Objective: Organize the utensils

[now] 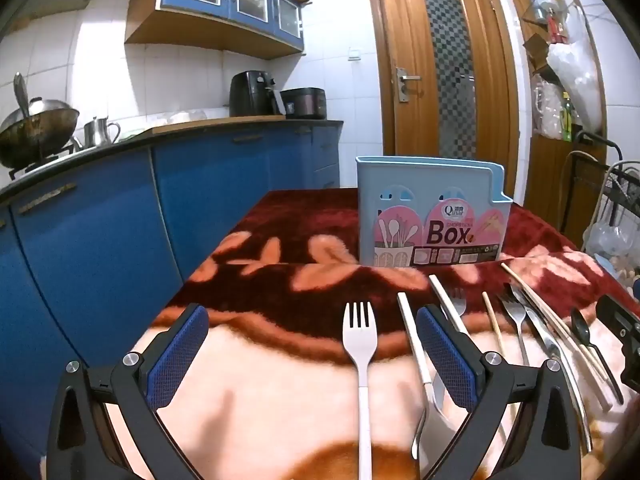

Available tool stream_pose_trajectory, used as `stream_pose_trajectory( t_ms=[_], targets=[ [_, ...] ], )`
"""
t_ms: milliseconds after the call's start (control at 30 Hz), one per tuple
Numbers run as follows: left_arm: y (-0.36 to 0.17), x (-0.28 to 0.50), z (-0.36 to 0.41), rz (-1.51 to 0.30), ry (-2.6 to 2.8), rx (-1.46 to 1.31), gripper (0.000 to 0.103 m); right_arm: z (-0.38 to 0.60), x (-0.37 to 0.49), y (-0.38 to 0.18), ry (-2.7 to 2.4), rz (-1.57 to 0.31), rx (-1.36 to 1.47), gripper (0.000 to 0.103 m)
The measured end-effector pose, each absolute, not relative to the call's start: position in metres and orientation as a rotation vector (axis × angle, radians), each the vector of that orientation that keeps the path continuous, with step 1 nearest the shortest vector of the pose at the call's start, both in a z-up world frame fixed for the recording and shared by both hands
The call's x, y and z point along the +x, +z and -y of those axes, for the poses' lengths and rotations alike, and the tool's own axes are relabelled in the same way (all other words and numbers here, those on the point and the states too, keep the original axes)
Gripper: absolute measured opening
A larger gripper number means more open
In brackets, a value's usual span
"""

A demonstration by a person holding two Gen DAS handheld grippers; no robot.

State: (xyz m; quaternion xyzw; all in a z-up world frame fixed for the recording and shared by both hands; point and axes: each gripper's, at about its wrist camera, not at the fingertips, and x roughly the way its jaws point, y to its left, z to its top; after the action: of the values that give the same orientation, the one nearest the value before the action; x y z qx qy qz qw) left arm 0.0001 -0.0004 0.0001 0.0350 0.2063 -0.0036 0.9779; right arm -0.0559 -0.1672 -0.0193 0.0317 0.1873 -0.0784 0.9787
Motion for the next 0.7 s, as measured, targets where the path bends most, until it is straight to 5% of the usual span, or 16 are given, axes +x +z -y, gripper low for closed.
stream_pose_trajectory(
  t_ms=[700],
  targets=[
    [0.0018,0.0011,0.0033,-0.415,-0.002,0.065,0.103,0.1663,-0.0561,-0.019,-0.158,-0.374,0.06,0.103]
  ],
)
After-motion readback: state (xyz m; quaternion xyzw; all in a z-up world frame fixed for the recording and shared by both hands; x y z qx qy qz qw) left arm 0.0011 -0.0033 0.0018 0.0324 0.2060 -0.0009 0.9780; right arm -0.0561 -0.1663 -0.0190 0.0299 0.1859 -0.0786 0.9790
